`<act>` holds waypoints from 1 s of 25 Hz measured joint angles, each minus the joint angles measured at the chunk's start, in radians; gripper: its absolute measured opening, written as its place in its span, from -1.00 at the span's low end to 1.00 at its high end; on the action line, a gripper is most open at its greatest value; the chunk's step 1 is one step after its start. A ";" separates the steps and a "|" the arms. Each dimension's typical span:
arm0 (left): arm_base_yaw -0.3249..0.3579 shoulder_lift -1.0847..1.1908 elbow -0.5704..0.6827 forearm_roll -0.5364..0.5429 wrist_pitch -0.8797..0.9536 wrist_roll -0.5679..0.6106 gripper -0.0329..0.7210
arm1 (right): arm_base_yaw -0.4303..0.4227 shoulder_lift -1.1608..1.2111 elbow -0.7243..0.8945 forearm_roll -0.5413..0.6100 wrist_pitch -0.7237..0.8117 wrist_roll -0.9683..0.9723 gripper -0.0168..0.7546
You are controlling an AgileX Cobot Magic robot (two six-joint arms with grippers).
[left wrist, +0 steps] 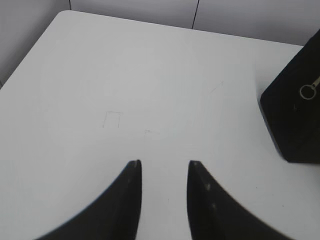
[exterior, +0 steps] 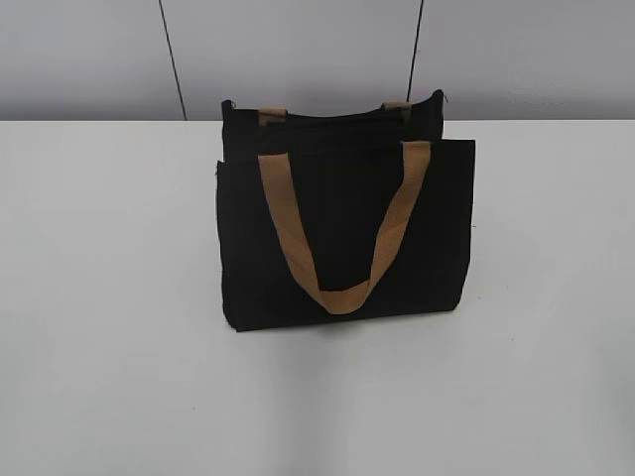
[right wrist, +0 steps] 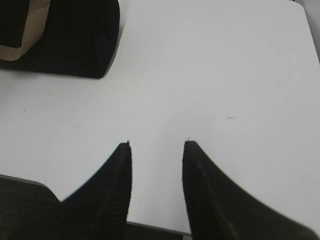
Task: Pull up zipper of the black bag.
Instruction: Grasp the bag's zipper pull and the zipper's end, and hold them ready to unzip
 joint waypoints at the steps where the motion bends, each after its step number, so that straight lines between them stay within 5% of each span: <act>1: 0.000 0.000 0.000 0.000 0.000 0.000 -0.28 | 0.000 0.000 0.000 0.000 0.000 0.000 -0.24; 25: 0.000 0.110 -0.065 -0.007 -0.080 0.002 -0.28 | 0.000 0.000 0.000 0.000 0.000 0.000 -0.24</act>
